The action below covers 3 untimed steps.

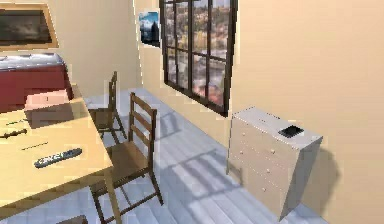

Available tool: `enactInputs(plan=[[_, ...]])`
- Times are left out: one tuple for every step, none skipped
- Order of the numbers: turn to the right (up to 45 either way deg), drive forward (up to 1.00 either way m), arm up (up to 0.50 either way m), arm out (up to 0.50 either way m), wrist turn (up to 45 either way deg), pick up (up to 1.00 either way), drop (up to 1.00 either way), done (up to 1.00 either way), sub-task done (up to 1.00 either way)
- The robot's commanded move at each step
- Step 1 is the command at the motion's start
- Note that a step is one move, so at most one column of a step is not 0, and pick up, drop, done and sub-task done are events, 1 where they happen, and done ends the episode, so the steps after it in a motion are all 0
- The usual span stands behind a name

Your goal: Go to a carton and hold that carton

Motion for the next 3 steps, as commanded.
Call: enactInputs(plan=[[0.0, 0.75, 0.00, 0.00, 0.0, 0.00, 0.00, 0.00, 0.00], [-45.0, 0.00, 0.00, 0.00, 0.0, 0.00, 0.00, 0.00, 0.00], [-45.0, 0.00, 0.00, 0.00, 0.0, 0.00, 0.00, 0.00, 0.00]])
